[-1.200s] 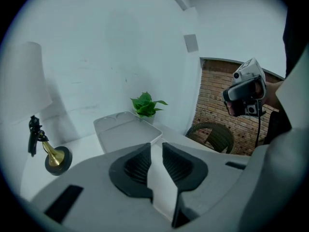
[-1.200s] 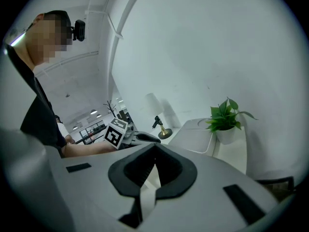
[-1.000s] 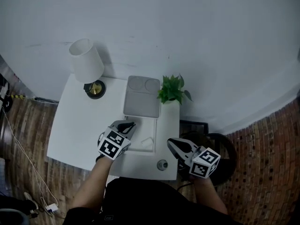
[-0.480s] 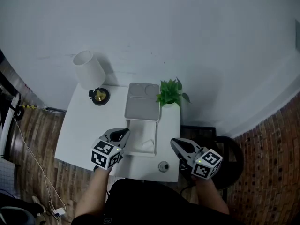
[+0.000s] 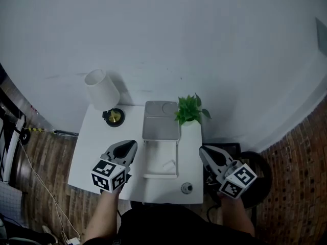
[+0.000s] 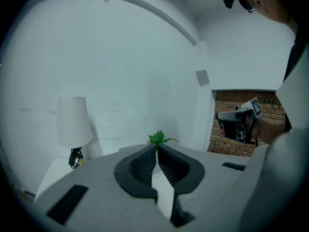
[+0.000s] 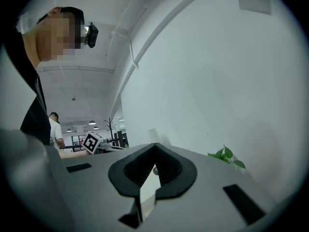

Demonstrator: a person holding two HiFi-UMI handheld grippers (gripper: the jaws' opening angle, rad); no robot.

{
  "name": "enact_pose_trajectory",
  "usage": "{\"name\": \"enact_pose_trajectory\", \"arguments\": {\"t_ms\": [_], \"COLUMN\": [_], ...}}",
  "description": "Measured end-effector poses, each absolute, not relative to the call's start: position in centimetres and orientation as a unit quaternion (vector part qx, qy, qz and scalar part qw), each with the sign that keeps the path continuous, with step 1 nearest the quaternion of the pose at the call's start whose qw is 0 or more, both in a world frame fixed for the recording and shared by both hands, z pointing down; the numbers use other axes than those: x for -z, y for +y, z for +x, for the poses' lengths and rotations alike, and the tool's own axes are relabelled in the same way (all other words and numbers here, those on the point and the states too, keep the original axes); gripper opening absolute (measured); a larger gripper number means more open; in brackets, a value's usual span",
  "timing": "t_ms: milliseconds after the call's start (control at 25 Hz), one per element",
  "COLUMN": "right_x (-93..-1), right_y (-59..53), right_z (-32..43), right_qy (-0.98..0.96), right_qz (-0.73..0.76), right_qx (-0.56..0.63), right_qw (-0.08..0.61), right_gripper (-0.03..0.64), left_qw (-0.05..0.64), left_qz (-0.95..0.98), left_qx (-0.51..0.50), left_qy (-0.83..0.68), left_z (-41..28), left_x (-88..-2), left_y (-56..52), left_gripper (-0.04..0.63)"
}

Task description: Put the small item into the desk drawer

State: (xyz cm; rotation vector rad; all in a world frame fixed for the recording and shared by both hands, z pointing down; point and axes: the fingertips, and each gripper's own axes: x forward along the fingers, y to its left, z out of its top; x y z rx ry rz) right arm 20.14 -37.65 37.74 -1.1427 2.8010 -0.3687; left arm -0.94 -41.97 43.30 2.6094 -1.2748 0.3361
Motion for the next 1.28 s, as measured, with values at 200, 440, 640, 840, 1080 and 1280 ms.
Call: {"name": "enact_pose_trajectory", "arguments": {"t_ms": [200, 440, 640, 840, 1080, 1280], "right_x": [-34.5, -32.1, -32.3, -33.4, -34.6, -35.5], "right_y": [-39.3, -39.4, -39.5, -39.3, -38.6, -38.2], "right_z": [16.2, 12.4, 11.3, 10.6, 11.9, 13.8], "right_qy": [0.917, 0.919, 0.916, 0.915, 0.909, 0.901], "right_qz": [-0.380, -0.381, -0.391, -0.396, -0.410, -0.426], "right_qx": [0.095, 0.061, 0.058, 0.057, 0.062, 0.074], "right_qw": [0.073, 0.075, 0.065, 0.040, 0.036, 0.041], "right_gripper": [0.003, 0.003, 0.003, 0.003, 0.003, 0.003], "left_qw": [0.078, 0.063, 0.060, 0.067, 0.069, 0.072], "left_qz": [0.892, 0.886, 0.878, 0.875, 0.875, 0.880], "left_qx": [-0.100, -0.076, -0.063, -0.062, -0.061, -0.067], "left_qy": [-0.434, -0.453, -0.470, -0.476, -0.475, -0.465], "left_z": [-4.5, -9.3, -11.6, -12.6, -11.8, -10.0], "left_x": [-39.8, -37.4, -37.0, -37.7, -38.4, -39.0], "left_y": [-42.8, -43.5, -43.7, -44.0, -43.7, -43.8], "left_gripper": [0.021, 0.021, 0.021, 0.021, 0.021, 0.021]}}
